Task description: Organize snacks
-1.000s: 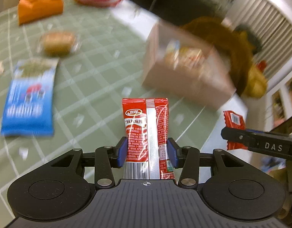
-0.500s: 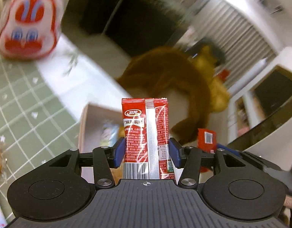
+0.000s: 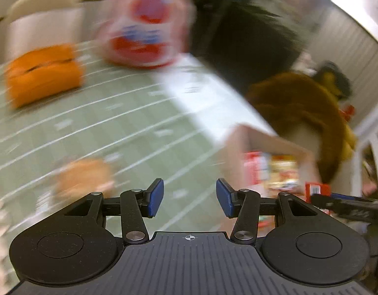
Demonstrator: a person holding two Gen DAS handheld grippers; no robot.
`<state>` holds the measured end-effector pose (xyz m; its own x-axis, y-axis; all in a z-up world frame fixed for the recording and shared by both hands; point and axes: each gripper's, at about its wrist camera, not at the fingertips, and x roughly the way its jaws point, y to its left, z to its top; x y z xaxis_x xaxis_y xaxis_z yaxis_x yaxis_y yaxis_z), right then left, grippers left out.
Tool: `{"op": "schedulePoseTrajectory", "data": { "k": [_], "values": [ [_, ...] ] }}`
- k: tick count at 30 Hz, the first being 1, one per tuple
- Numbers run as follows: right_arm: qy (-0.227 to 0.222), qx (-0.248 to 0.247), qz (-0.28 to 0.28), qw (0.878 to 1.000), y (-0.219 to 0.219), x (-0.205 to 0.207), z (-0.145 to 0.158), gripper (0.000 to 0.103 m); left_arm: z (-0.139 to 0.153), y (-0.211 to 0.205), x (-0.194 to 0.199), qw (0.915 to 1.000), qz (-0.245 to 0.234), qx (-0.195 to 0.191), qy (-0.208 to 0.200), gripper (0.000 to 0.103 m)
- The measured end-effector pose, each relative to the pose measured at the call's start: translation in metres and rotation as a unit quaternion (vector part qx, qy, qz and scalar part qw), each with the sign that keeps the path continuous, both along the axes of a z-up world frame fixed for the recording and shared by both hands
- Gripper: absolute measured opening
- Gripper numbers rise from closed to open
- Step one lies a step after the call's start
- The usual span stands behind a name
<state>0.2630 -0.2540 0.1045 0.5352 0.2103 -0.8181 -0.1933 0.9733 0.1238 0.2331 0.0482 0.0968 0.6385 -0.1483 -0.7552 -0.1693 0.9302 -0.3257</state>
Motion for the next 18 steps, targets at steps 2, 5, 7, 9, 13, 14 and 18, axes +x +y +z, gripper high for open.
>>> {"op": "schedulePoseTrajectory", "data": {
  "k": [2, 5, 7, 9, 13, 14, 18],
  "values": [
    [0.036, 0.012, 0.018, 0.999, 0.013, 0.009, -0.006, 0.085, -0.006, 0.029, -0.021, 0.9991, 0.041, -0.005, 0.006, 0.053],
    [0.064, 0.007, -0.007, 0.998, 0.026, 0.02, -0.015, 0.085, -0.013, 0.059, -0.043, 0.997, 0.076, -0.016, 0.011, 0.053],
    [0.053, 0.013, -0.023, 0.998, 0.035, 0.019, -0.01, 0.085, -0.014, 0.072, -0.059, 0.9956, 0.093, -0.012, 0.007, 0.053],
    [0.032, 0.007, -0.003, 0.999, 0.053, 0.012, 0.0, 0.085, -0.019, 0.084, -0.074, 0.9935, 0.114, 0.004, 0.002, 0.053],
    [-0.006, -0.036, 0.082, 0.996, 0.119, -0.003, 0.023, 0.085, -0.029, 0.1, -0.092, 0.9905, 0.138, 0.0, 0.007, 0.053],
    [-0.006, -0.036, 0.098, 0.994, 0.135, -0.005, 0.026, 0.085, -0.033, 0.104, -0.094, 0.9899, 0.141, -0.005, 0.009, 0.053],
    [0.033, -0.012, 0.162, 0.986, 0.204, -0.01, 0.02, 0.086, -0.043, 0.113, -0.105, 0.9888, 0.147, -0.019, 0.017, 0.053]
  ]
}}
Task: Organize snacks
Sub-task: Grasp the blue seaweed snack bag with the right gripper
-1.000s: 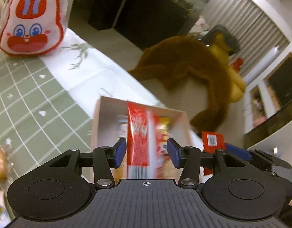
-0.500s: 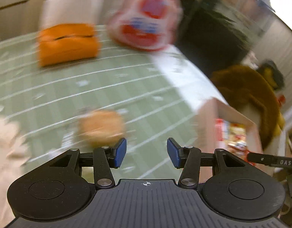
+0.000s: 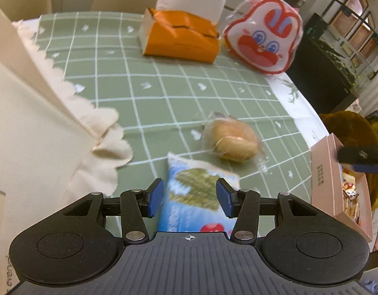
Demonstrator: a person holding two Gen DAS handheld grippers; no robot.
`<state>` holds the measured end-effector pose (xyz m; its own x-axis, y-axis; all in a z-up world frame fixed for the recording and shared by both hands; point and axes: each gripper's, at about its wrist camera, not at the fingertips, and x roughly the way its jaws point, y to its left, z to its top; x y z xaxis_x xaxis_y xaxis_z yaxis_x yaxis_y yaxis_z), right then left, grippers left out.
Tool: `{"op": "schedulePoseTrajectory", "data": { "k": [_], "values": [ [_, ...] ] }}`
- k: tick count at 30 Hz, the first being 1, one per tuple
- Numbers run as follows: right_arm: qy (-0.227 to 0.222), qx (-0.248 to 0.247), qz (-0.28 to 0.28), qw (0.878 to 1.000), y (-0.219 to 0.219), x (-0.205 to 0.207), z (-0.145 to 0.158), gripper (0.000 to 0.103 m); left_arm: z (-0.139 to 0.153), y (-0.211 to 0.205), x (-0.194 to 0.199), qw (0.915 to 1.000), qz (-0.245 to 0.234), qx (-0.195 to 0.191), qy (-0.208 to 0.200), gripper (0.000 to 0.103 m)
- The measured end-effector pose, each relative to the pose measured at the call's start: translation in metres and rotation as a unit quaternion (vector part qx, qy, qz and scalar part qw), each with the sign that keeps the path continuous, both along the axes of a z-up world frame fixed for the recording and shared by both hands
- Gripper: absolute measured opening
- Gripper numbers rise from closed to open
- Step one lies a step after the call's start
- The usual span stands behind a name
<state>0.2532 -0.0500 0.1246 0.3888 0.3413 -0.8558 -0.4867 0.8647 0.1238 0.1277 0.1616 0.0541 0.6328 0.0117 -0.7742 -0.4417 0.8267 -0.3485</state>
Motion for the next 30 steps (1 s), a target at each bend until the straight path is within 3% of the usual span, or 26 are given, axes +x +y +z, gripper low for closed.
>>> {"op": "schedulePoseTrajectory", "data": {
  "k": [6, 9, 12, 17, 24, 30],
  "values": [
    [0.054, 0.018, 0.007, 0.998, 0.067, 0.007, -0.034, 0.086, 0.0, 0.006, -0.017, 1.0, 0.008, -0.001, 0.004, 0.053],
    [0.074, 0.012, 0.009, 0.997, 0.088, -0.005, -0.056, 0.086, 0.016, 0.018, -0.032, 0.9985, 0.042, 0.005, -0.034, 0.053],
    [0.09, 0.024, -0.002, 0.996, 0.086, -0.022, -0.072, 0.086, 0.033, 0.032, -0.042, 0.9947, 0.075, 0.015, -0.069, 0.053],
    [0.11, 0.036, 0.017, 0.993, 0.094, -0.05, -0.088, 0.088, 0.04, 0.04, -0.03, 0.9962, 0.06, 0.042, -0.048, 0.053],
    [0.054, -0.019, 0.068, 0.996, 0.126, -0.084, -0.091, 0.093, 0.031, 0.039, -0.027, 0.997, 0.053, 0.051, -0.023, 0.053],
    [-0.007, -0.046, 0.108, 0.993, 0.101, -0.111, -0.087, 0.086, 0.031, 0.039, -0.022, 0.9977, 0.046, 0.045, -0.02, 0.053]
  ]
}}
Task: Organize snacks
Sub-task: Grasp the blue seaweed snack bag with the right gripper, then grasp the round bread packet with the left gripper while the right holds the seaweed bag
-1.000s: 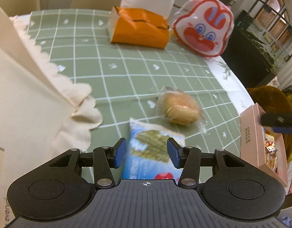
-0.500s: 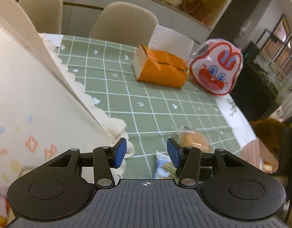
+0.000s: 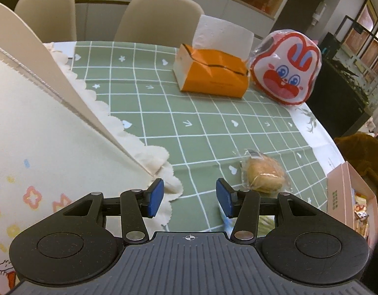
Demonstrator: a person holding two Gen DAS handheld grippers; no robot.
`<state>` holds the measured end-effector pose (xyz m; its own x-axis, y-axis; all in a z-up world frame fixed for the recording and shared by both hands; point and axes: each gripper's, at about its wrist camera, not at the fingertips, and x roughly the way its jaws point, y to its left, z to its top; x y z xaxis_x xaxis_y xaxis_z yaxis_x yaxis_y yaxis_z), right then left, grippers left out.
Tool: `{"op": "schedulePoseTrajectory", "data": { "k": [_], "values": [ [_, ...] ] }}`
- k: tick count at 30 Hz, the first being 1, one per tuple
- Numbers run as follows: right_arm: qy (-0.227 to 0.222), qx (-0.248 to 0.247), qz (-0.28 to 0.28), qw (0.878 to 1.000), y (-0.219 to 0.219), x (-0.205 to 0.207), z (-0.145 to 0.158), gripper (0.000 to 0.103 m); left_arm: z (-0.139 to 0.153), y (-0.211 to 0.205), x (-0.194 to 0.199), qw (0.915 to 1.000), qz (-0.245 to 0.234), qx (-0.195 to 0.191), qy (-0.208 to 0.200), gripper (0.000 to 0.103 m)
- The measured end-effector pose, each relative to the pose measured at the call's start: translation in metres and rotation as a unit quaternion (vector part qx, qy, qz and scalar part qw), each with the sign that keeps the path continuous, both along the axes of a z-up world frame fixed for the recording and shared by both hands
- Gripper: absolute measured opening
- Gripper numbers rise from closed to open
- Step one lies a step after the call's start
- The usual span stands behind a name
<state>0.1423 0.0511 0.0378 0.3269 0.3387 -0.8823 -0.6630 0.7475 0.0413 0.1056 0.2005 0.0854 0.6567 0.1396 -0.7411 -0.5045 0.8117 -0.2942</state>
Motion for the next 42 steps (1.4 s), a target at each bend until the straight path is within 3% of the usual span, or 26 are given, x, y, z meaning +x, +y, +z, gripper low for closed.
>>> {"op": "schedulePoseTrajectory", "data": {
  "k": [8, 13, 16, 18, 21, 26, 30, 32, 37, 42],
  "values": [
    [-0.027, -0.011, -0.068, 0.997, -0.094, -0.007, 0.007, 0.086, 0.007, -0.016, 0.025, 0.9995, -0.031, 0.0, -0.009, 0.052],
    [-0.023, 0.002, -0.118, 0.993, -0.149, -0.01, 0.011, 0.086, 0.001, -0.021, 0.079, 0.9966, -0.059, -0.02, -0.054, 0.052],
    [-0.024, 0.0, -0.143, 0.989, -0.168, -0.014, 0.009, 0.086, -0.012, -0.018, 0.116, 0.9934, -0.065, -0.061, -0.073, 0.052],
    [-0.022, 0.003, -0.161, 0.987, -0.183, -0.016, 0.008, 0.087, -0.026, -0.022, 0.141, 0.9941, -0.078, -0.06, -0.045, 0.052],
    [-0.017, 0.003, -0.184, 0.983, -0.202, -0.017, 0.006, 0.087, -0.044, -0.036, 0.16, 0.9936, -0.11, -0.023, 0.01, 0.048],
    [-0.004, 0.009, -0.223, 0.975, -0.232, -0.017, -0.002, 0.09, -0.048, -0.063, 0.131, 0.9861, -0.162, -0.018, 0.033, 0.045],
    [-0.022, -0.009, -0.22, 0.975, -0.234, -0.021, -0.004, 0.092, -0.049, -0.098, 0.09, 0.9794, -0.196, -0.005, 0.048, 0.044],
    [-0.021, -0.008, -0.224, 0.974, -0.233, -0.022, -0.004, 0.092, -0.049, -0.11, 0.07, 0.9786, -0.196, -0.023, 0.058, 0.044],
    [-0.017, -0.008, -0.226, 0.974, -0.237, -0.025, -0.004, 0.092, -0.053, -0.13, 0.019, 0.972, -0.191, -0.122, 0.062, 0.045],
    [-0.004, 0.001, -0.227, 0.974, -0.241, -0.029, 0.001, 0.092, -0.032, -0.127, -0.013, 0.9772, -0.179, -0.105, 0.045, 0.045]
  ]
}}
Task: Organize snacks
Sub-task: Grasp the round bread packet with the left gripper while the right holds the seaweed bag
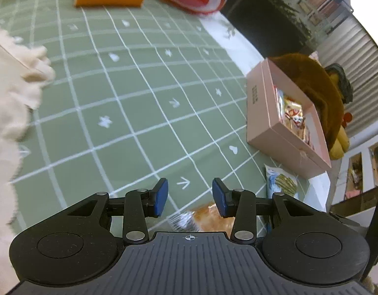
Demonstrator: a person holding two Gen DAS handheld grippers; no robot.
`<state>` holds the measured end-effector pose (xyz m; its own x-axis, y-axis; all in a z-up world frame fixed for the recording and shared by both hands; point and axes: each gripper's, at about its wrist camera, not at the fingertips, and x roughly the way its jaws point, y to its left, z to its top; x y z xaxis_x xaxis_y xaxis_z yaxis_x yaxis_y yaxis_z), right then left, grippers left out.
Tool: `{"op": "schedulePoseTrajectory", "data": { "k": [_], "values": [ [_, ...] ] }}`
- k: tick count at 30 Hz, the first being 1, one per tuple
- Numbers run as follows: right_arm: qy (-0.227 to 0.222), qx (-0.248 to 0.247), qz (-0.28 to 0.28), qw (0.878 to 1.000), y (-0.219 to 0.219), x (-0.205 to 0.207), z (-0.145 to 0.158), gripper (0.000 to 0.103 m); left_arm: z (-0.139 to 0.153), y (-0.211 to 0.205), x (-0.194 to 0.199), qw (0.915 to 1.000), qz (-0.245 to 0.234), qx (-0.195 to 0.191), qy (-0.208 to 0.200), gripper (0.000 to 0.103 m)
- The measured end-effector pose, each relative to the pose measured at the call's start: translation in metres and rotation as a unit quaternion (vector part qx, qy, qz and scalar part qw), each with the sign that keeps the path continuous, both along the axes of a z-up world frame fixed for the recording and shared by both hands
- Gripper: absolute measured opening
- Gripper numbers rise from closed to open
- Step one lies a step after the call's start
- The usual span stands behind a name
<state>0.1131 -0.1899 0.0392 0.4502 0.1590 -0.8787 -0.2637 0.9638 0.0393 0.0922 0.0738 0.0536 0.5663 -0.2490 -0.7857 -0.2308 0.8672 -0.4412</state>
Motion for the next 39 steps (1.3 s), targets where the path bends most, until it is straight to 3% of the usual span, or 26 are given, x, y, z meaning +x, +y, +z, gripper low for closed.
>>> {"op": "schedulePoseTrajectory", "data": {
  "k": [4, 12, 16, 18, 22, 26, 30, 32, 39],
  "values": [
    [0.005, 0.023, 0.035, 0.999, 0.004, -0.013, 0.012, 0.092, 0.006, -0.006, -0.008, 0.9998, -0.01, 0.02, 0.001, 0.045],
    [0.04, 0.029, 0.114, 0.992, 0.032, -0.038, 0.019, 0.092, -0.003, -0.026, -0.019, 0.999, -0.042, -0.012, 0.011, 0.046],
    [0.02, -0.001, 0.059, 0.998, 0.036, -0.027, 0.012, 0.092, 0.008, -0.036, -0.03, 0.9982, -0.06, 0.003, -0.01, 0.045],
    [0.016, 0.001, 0.02, 1.0, 0.026, -0.022, 0.012, 0.092, 0.02, -0.045, -0.037, 0.9956, -0.07, 0.047, -0.04, 0.045],
    [-0.002, 0.0, -0.023, 1.0, 0.002, -0.023, 0.016, 0.092, 0.031, -0.07, -0.043, 0.9792, -0.123, 0.143, -0.074, 0.045],
    [-0.003, 0.014, -0.063, 0.998, -0.023, -0.022, 0.017, 0.092, 0.015, -0.1, -0.037, 0.9641, -0.18, 0.186, -0.059, 0.046],
    [0.001, 0.017, -0.083, 0.996, -0.04, -0.025, 0.014, 0.092, 0.0, -0.122, -0.037, 0.9506, -0.213, 0.218, -0.057, 0.054],
    [0.009, 0.015, -0.091, 0.996, -0.047, -0.025, 0.008, 0.092, -0.001, -0.123, -0.036, 0.9502, -0.217, 0.216, -0.057, 0.055],
    [0.023, 0.012, -0.102, 0.994, -0.051, -0.025, 0.001, 0.092, -0.01, -0.115, -0.024, 0.963, -0.199, 0.178, -0.037, 0.068]
  ]
}}
